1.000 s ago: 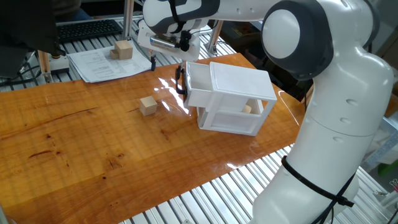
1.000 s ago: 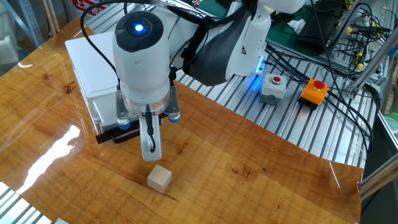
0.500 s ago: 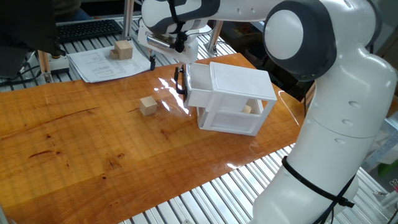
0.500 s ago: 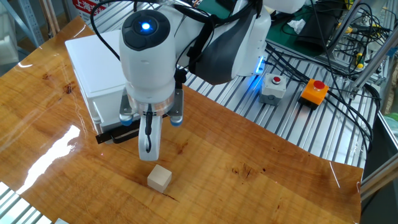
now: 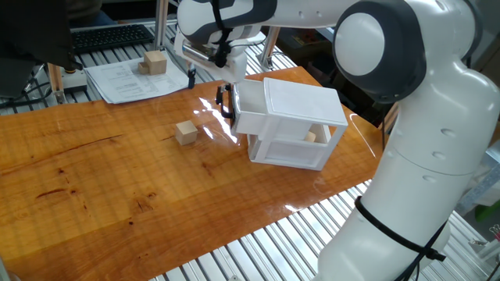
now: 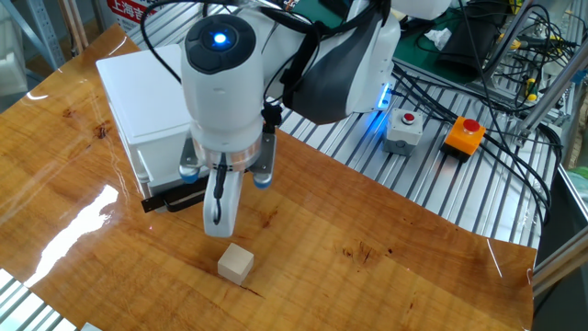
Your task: Put things in the drawer
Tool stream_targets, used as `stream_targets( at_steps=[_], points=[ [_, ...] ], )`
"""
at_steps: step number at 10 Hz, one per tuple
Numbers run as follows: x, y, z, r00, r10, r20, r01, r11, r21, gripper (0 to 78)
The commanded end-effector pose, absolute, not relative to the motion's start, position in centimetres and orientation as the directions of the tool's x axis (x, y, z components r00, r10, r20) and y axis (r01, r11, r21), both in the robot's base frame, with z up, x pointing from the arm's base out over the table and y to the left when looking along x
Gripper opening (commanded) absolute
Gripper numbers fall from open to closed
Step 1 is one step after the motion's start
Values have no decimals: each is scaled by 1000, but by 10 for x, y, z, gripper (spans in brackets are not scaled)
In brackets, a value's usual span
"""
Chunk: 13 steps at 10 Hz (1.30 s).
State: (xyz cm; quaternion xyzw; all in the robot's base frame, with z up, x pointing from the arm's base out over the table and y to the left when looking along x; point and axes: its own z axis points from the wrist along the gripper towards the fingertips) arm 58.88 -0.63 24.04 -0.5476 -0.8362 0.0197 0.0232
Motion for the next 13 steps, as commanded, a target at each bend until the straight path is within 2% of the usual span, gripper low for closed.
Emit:
stream_targets(
  at_steps=[1,11,13],
  points=[
    [587,-3,243,-278,960,25,960,279,-22,775],
    [586,0,246,-94,996,12,996,94,2,775],
    [586,0,246,-78,996,46,997,77,3,775]
  ],
)
